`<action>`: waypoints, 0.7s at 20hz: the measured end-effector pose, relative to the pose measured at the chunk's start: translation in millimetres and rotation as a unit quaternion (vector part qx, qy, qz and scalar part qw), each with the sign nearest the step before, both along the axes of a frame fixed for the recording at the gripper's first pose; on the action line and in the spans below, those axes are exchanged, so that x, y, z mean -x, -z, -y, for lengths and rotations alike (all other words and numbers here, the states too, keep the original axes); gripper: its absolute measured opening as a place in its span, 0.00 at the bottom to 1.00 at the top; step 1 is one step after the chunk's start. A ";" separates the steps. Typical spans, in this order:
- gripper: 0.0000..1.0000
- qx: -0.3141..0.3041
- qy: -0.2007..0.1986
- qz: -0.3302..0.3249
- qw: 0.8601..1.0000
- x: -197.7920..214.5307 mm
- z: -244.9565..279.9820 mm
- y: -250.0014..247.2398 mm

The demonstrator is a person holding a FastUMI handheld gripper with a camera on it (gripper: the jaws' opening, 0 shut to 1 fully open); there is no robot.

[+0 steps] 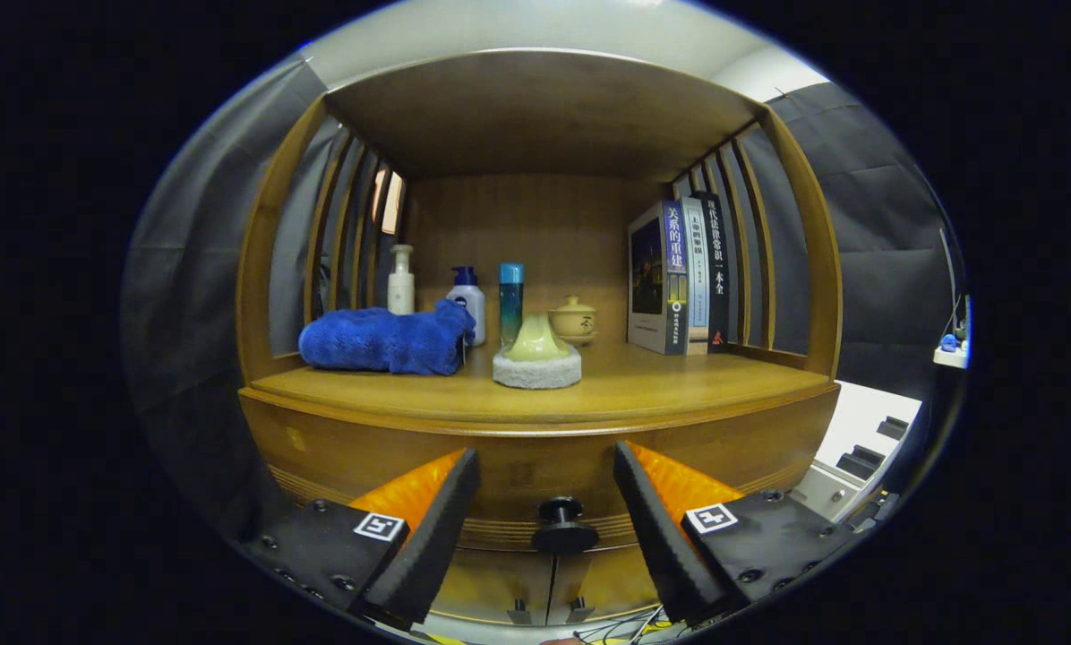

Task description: Pull open the drawer, take out the items inside it, and place them on the countertop above the cabinet.

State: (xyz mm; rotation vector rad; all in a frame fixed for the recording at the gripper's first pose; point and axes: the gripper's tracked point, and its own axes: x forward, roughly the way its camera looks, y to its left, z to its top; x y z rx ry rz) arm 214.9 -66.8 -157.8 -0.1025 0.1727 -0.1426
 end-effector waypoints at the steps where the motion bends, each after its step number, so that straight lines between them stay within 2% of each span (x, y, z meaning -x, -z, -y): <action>1: 0.98 -0.005 -0.002 0.003 1.000 6.1 -3.0 -5.6; 5: 0.98 -0.020 -0.026 0.031 0.999 31.6 -18.9 -50.1; 14: 0.98 0.010 -0.072 0.053 0.996 104.5 -40.3 -133.9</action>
